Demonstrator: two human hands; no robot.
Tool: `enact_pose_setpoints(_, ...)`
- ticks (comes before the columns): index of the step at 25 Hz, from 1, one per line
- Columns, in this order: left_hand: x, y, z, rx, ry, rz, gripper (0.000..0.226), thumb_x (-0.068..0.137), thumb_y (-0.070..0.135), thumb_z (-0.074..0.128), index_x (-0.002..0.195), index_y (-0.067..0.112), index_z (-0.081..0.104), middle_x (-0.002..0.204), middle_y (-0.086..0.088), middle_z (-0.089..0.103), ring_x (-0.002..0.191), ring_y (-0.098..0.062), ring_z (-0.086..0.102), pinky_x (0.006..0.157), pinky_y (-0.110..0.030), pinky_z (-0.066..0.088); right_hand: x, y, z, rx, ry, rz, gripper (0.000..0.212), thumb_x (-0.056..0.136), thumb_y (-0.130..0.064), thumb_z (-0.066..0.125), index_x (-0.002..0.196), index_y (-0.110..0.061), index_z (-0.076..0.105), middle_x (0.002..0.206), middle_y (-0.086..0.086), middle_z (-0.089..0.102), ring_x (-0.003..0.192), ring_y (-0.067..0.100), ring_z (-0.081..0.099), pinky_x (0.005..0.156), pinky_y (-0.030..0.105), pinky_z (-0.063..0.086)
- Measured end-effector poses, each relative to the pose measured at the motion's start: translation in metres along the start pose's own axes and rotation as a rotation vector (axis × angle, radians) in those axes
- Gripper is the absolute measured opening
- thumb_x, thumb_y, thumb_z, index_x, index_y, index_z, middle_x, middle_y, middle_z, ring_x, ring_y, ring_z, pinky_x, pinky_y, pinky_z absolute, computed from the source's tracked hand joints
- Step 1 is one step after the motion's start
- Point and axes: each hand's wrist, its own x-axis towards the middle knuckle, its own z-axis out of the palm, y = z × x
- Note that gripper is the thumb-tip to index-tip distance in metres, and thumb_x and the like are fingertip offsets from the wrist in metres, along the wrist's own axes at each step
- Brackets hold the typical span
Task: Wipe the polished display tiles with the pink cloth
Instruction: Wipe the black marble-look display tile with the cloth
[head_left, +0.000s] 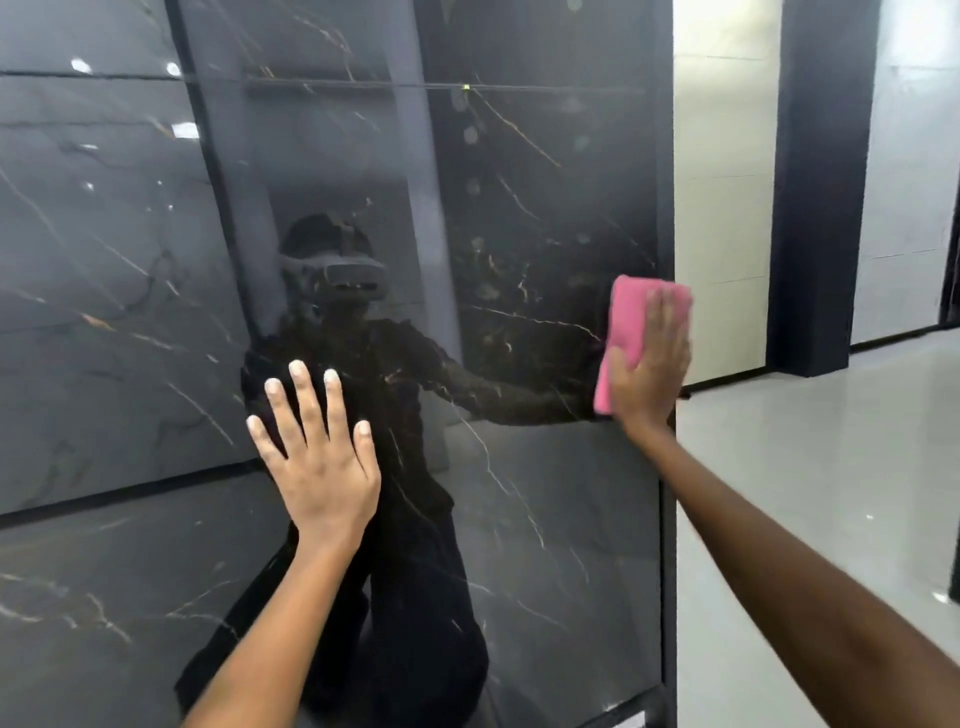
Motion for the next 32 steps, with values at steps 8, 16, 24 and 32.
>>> enact_pose_setpoints(8,-0.006,0.000,0.002,-0.029,0.028,0.029,0.063,0.100,0.031,0.031,0.156,0.017,0.005,0.163,-0.011,0.005,0.149,-0.034,0.001,0.119,-0.048,-0.009,0.020,-0.027,0.006,-0.024,-0.148,-0.579,0.074,0.075,-0.034,0.050,0.147,-0.021,0.036,0.156,0.002,0.027,0.144,0.033,0.023,0.111,0.057,0.027)
enact_pose_setpoints(16,-0.006,-0.002,0.003,-0.040,0.053,0.047,0.059,0.103,0.032,0.029,0.156,0.016,0.011,0.162,-0.013,0.011,0.149,-0.034,0.005,0.120,-0.049,-0.005,-0.089,-0.056,0.015,-0.070,-0.458,-1.299,0.075,0.074,-0.034,0.059,0.145,-0.024,0.037,0.154,0.000,0.032,0.144,0.035,0.020,0.118,0.049,0.013)
enact_pose_setpoints(24,-0.005,-0.006,-0.006,-0.314,0.060,0.057,0.054,0.100,0.024,0.032,0.152,0.016,0.023,0.161,-0.011,0.013,0.150,-0.028,0.005,0.120,-0.043,-0.008,0.022,-0.134,0.025,0.133,-0.028,-0.165,0.072,0.076,-0.030,0.052,0.146,-0.020,0.040,0.154,0.011,0.032,0.143,0.034,0.024,0.114,0.050,0.023)
enact_pose_setpoints(32,-0.059,-0.050,-0.005,-0.040,0.015,-0.184,0.064,0.100,0.028,0.032,0.155,0.012,0.003,0.162,-0.013,0.001,0.149,-0.024,-0.009,0.120,-0.045,-0.009,-0.094,-0.034,0.014,-0.136,-0.420,-1.354,0.088,0.072,-0.037,0.065,0.150,-0.030,0.024,0.155,-0.005,0.025,0.147,0.030,0.012,0.118,0.048,0.013)
